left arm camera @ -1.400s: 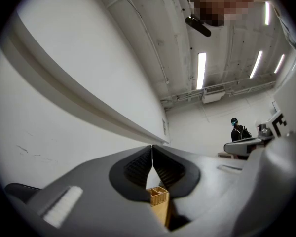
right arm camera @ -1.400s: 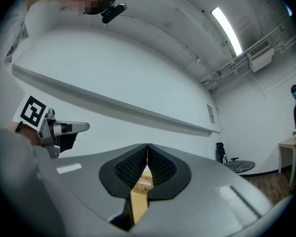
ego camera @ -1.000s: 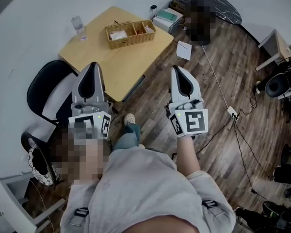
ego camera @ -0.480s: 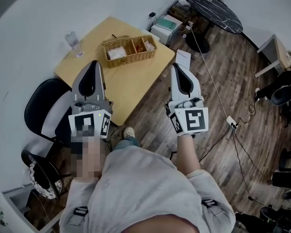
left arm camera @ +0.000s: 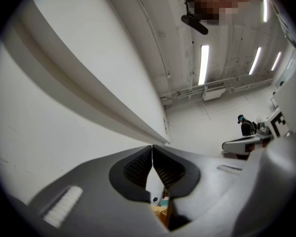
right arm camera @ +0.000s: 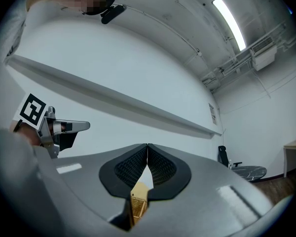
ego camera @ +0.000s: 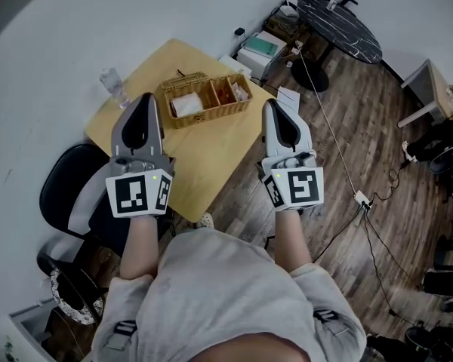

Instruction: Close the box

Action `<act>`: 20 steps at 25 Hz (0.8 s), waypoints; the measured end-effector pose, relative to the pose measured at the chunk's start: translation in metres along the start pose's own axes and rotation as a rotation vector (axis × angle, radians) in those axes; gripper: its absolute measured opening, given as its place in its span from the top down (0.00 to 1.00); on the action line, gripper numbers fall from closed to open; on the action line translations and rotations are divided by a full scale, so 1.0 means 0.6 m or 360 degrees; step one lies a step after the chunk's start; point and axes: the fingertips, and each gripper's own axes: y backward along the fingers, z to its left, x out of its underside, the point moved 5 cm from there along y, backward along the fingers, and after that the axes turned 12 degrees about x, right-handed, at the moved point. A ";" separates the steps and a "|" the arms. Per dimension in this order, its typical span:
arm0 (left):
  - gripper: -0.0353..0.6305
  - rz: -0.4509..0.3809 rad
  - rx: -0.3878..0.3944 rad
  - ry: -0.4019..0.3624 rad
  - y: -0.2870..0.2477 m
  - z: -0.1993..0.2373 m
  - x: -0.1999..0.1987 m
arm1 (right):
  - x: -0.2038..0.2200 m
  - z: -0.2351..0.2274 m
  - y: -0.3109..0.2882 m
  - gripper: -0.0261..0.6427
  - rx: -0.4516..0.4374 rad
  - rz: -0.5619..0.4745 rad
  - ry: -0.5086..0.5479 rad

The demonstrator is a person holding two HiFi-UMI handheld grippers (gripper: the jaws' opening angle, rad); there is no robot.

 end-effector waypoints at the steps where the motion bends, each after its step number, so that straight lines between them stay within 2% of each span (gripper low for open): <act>1: 0.86 -0.0001 0.0004 0.0000 -0.007 0.009 0.004 | 0.003 0.003 -0.010 0.95 0.0003 -0.0002 0.0002; 10: 0.86 0.0010 0.0032 0.0034 -0.057 0.068 0.048 | 0.033 0.019 -0.076 0.95 0.0021 0.0029 0.0027; 20: 0.86 0.0139 0.0011 0.0060 -0.086 0.090 0.100 | 0.066 0.015 -0.119 0.95 -0.0015 0.0117 0.0042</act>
